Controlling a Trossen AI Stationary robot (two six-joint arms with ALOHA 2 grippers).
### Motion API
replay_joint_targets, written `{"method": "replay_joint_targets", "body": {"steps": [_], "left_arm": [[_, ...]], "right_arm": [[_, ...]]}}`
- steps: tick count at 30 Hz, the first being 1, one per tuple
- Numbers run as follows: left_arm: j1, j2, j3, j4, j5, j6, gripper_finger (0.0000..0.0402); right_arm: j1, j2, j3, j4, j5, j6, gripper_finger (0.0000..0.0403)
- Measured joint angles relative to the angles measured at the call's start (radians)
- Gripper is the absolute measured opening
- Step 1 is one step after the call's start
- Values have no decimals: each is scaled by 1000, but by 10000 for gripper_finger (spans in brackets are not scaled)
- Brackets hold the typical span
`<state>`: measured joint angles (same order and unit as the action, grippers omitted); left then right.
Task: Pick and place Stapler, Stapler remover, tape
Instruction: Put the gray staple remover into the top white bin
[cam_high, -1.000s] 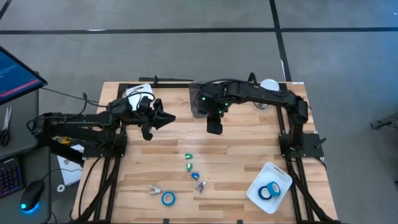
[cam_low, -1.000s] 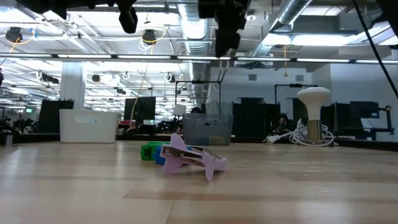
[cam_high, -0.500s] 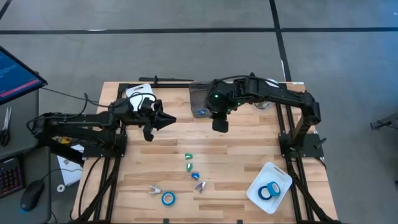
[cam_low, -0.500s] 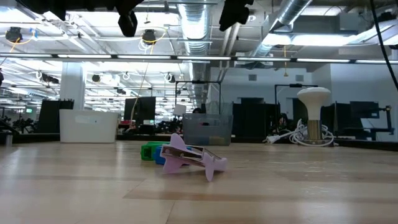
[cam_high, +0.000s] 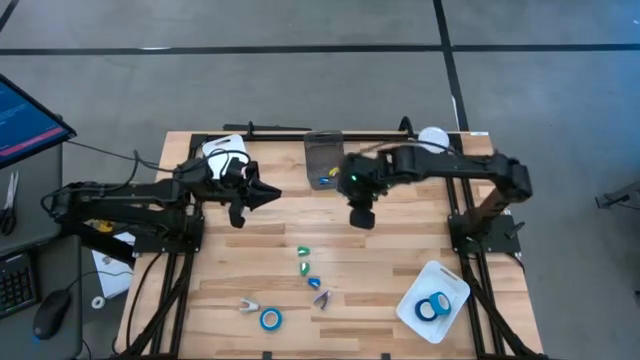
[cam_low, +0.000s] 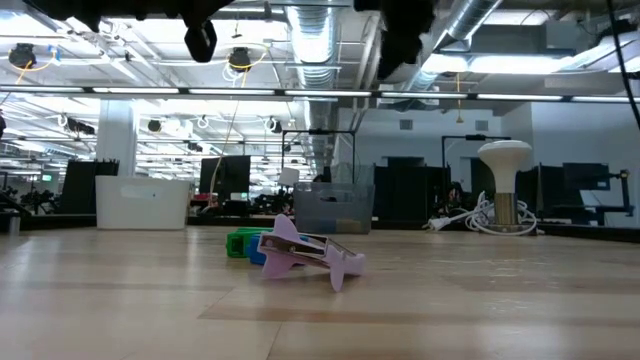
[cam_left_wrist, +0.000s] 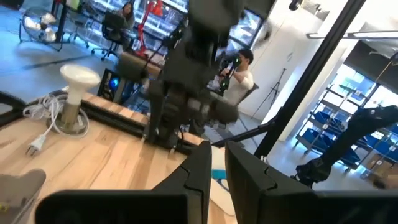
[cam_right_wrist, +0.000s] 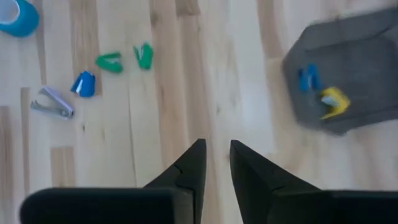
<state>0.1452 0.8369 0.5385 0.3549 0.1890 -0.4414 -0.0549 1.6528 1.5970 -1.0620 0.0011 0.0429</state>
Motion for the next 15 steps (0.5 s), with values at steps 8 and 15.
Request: {"method": "replay_joint_targets", "body": {"steps": [8,15], "left_arm": [[0,-1,1,-59,-4,11,39],[-15,1,0,-184,-137,117,39]], "right_arm": [[85,-238,-382,372,0,149,63],[147,-347,-457,420,74,237,63]]}}
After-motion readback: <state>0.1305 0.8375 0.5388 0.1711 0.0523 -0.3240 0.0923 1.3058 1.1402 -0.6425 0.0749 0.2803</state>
